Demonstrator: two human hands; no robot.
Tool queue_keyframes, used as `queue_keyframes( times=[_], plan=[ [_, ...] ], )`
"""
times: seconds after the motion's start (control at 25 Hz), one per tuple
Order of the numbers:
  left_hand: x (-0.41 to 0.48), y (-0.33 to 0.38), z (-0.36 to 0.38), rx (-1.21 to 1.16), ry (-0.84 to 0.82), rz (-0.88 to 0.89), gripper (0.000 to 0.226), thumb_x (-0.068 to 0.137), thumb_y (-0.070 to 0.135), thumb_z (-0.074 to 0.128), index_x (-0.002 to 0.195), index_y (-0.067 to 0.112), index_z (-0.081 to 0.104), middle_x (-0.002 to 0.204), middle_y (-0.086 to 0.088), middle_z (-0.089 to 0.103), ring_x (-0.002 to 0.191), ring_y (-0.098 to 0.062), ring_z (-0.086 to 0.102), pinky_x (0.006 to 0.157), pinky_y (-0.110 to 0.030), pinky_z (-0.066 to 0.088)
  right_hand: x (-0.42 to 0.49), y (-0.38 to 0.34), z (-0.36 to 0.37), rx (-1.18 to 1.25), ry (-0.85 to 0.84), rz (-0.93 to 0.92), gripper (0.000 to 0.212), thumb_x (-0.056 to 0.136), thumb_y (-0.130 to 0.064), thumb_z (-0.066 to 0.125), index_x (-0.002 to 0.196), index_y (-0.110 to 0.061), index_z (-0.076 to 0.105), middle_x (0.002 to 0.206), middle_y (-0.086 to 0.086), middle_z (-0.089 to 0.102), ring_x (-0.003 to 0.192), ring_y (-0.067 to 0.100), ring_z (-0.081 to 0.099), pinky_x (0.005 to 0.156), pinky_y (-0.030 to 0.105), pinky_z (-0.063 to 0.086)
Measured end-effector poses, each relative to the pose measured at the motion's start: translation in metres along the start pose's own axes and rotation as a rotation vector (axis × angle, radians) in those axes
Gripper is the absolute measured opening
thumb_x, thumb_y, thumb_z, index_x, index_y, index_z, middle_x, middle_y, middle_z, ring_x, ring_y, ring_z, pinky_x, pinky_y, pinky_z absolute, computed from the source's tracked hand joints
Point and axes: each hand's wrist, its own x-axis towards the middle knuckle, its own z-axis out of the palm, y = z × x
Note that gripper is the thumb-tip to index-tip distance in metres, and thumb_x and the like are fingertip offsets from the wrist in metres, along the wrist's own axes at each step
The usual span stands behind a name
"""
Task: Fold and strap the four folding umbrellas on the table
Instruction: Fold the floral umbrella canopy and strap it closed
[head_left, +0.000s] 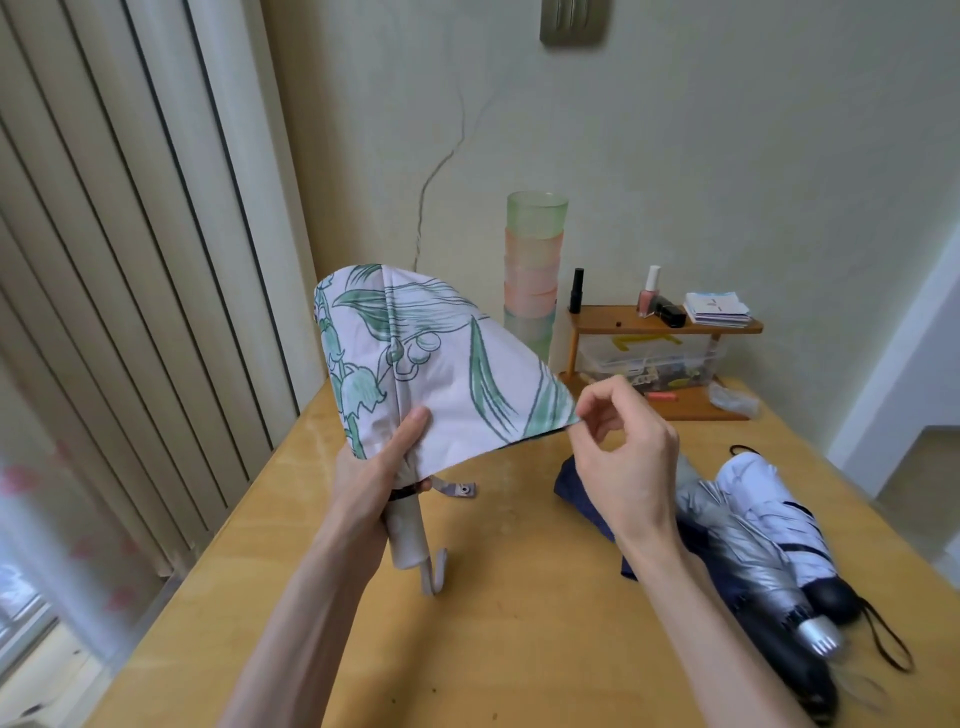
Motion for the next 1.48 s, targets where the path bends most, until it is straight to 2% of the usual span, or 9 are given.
queue_keyframes(
  times=[0.16,0.32,0.6,0.68,0.84,0.96,1.24,1.36,1.48],
  plan=[
    [-0.003,0.001,0.003,-0.025,-0.055,-0.003,0.025,0.09,0.019,0.079,0.114,0.016,0.074,0.095,0.001,0.08,0.072,-0.009,0.074,0.055,-0.023,0.056,-0.001,-0.002,0.0,0.039,0.117,0.031,0.022,0.09,0.005,0.073,0.104,-0.01,0.067,0.091,-0.005,0.069,0.078,0.011,0.062,0.07,0.023,0.052],
    [-0.002,-0.002,0.004,-0.014,-0.098,-0.011,0.028,0.086,0.013,0.081,0.114,0.013,0.074,0.1,-0.003,0.08,0.076,-0.012,0.075,0.058,-0.024,0.057,0.002,-0.004,0.003,0.349,-0.042,0.303,0.022,0.091,-0.005,0.079,0.109,-0.015,0.072,0.1,-0.009,0.078,0.096,0.009,0.074,0.082,0.028,0.061],
    [0.004,-0.006,-0.007,0.018,-0.051,0.005,0.028,0.086,0.01,0.083,0.112,0.016,0.074,0.102,-0.004,0.079,0.081,-0.013,0.074,0.064,-0.027,0.059,0.002,0.002,-0.001,0.111,-0.065,0.083,0.012,0.09,-0.017,0.081,0.095,-0.014,0.071,0.084,-0.01,0.071,0.075,0.013,0.064,0.066,0.03,0.054],
    [0.008,-0.007,-0.014,0.08,-0.07,0.038,0.038,0.078,0.016,0.089,0.114,0.016,0.075,0.11,-0.01,0.078,0.092,-0.021,0.074,0.08,-0.038,0.059,0.009,0.005,-0.009,0.189,-0.265,0.15,0.017,0.089,-0.018,0.081,0.105,-0.02,0.072,0.091,-0.012,0.073,0.085,0.012,0.068,0.072,0.033,0.057],
    [0.007,-0.004,-0.027,0.2,-0.121,0.073,0.037,0.073,0.022,0.086,0.108,0.019,0.076,0.104,-0.009,0.078,0.091,-0.024,0.072,0.081,-0.043,0.057,0.024,0.009,-0.038,0.328,-0.864,0.287,0.085,0.085,-0.011,0.083,0.154,-0.041,0.044,0.142,-0.015,0.06,0.131,0.002,0.058,0.109,0.028,0.049],
    [0.004,-0.002,-0.031,0.345,-0.201,0.086,0.038,0.075,0.015,0.093,0.108,0.016,0.074,0.1,-0.004,0.08,0.089,-0.02,0.076,0.075,-0.034,0.06,0.029,-0.002,-0.037,0.487,-0.73,0.345,0.079,0.087,-0.032,0.077,0.154,-0.05,0.041,0.15,-0.014,0.054,0.136,0.001,0.054,0.113,0.031,0.047],
    [-0.008,0.006,-0.025,0.485,-0.386,0.018,0.035,0.081,-0.006,0.084,0.11,0.011,0.073,0.102,-0.002,0.082,0.091,-0.018,0.079,0.071,-0.026,0.062,0.028,-0.005,-0.018,0.506,-0.649,0.264,0.041,0.088,-0.023,0.072,0.128,-0.024,0.066,0.126,0.001,0.066,0.122,0.022,0.063,0.107,0.058,0.05],
    [-0.008,0.006,-0.026,0.508,-0.409,0.025,0.036,0.082,-0.004,0.083,0.113,0.011,0.073,0.107,-0.004,0.081,0.096,-0.021,0.078,0.077,-0.028,0.063,0.026,-0.007,-0.016,0.494,-0.697,0.294,0.052,0.085,-0.038,0.079,0.134,-0.029,0.066,0.13,-0.005,0.065,0.127,0.018,0.062,0.109,0.051,0.05],
    [-0.006,0.007,-0.028,0.538,-0.41,0.047,0.037,0.082,-0.004,0.084,0.113,0.011,0.073,0.107,-0.004,0.081,0.097,-0.021,0.078,0.081,-0.032,0.064,0.025,-0.009,-0.013,0.472,-0.619,0.268,0.035,0.085,-0.031,0.083,0.118,-0.031,0.072,0.115,-0.008,0.066,0.113,0.013,0.066,0.101,0.039,0.053]
  ],
)
